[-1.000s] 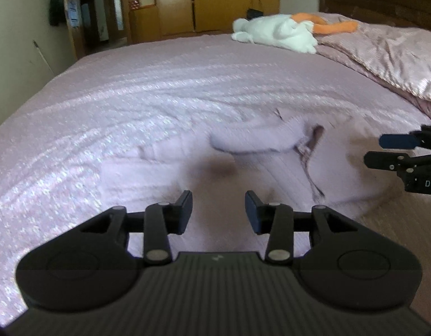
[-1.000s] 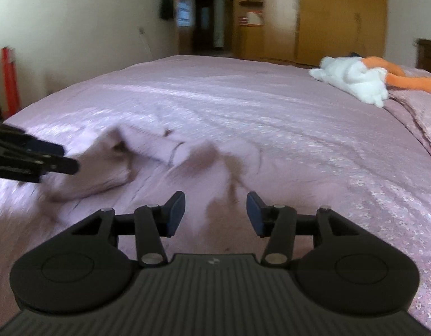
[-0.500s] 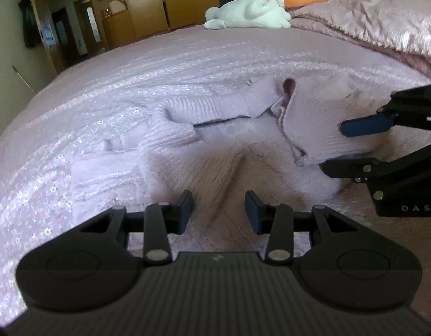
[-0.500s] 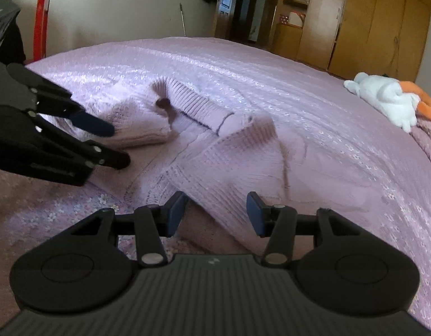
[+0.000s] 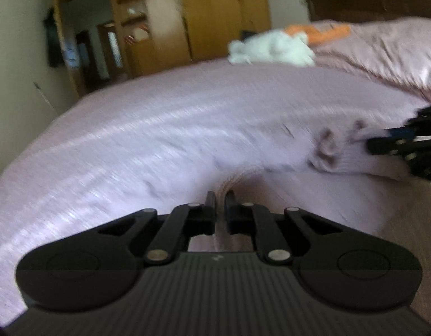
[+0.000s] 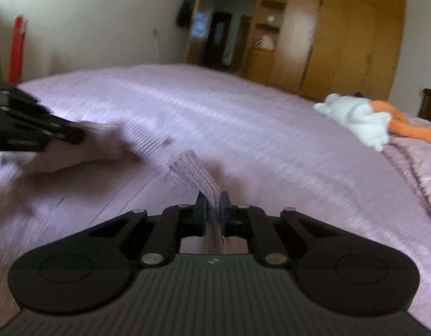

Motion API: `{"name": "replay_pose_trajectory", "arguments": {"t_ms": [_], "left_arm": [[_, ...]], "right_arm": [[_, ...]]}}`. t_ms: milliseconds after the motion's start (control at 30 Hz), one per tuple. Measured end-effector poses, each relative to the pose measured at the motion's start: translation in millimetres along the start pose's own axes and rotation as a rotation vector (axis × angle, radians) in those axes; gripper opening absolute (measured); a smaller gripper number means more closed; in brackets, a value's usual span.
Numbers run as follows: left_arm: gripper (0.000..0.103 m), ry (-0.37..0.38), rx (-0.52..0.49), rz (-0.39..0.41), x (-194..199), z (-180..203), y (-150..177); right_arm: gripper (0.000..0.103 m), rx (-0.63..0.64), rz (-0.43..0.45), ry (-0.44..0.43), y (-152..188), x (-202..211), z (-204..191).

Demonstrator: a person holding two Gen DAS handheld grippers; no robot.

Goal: Fold small clothes

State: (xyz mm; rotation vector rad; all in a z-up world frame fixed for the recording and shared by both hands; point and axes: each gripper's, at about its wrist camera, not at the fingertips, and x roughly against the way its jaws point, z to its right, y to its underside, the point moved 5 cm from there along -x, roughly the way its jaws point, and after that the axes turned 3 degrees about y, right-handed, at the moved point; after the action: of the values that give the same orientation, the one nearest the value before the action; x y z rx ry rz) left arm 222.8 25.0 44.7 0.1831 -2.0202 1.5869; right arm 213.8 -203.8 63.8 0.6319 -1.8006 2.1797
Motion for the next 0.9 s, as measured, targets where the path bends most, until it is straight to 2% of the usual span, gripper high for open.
{"name": "replay_pose_trajectory", "arguments": {"t_ms": [200, 333, 433, 567, 633, 667, 700, 733, 800, 900], "left_arm": [[0.009, -0.115, 0.045, 0.05, -12, -62, -34], [0.009, -0.136, 0.09, 0.009, -38, -92, -35], [0.009, -0.16, 0.101, -0.051, -62, -102, -23], [0.011, -0.192, 0.15, -0.166, -90, -113, 8], [0.012, -0.193, 0.183, -0.181, -94, -119, 20], [0.016, -0.194, 0.199, -0.173, -92, -122, 23], [0.023, -0.196, 0.214, -0.172, -90, -124, 23], [0.025, -0.198, 0.228, -0.175, -87, -127, 23], [0.027, -0.187, 0.246, -0.177, -81, -132, 18], [0.027, -0.168, 0.249, -0.156, -69, -132, 8]], "right_arm": [[0.009, -0.1, 0.009, 0.092, -37, -16, 64], [0.009, -0.163, -0.034, 0.135, -36, -42, 99], [0.009, -0.17, -0.097, 0.145, -27, -70, 109], [0.01, -0.228, -0.244, 0.182, -2, -118, 121], [0.012, -0.247, -0.31, 0.219, 15, -133, 127], [0.015, -0.251, -0.323, 0.221, 21, -138, 130], [0.024, -0.256, -0.316, 0.225, 25, -141, 131], [0.038, -0.264, -0.308, 0.239, 27, -141, 135], [0.055, -0.29, -0.307, 0.272, 25, -138, 144], [0.056, -0.29, -0.289, 0.316, 14, -123, 147]]}}
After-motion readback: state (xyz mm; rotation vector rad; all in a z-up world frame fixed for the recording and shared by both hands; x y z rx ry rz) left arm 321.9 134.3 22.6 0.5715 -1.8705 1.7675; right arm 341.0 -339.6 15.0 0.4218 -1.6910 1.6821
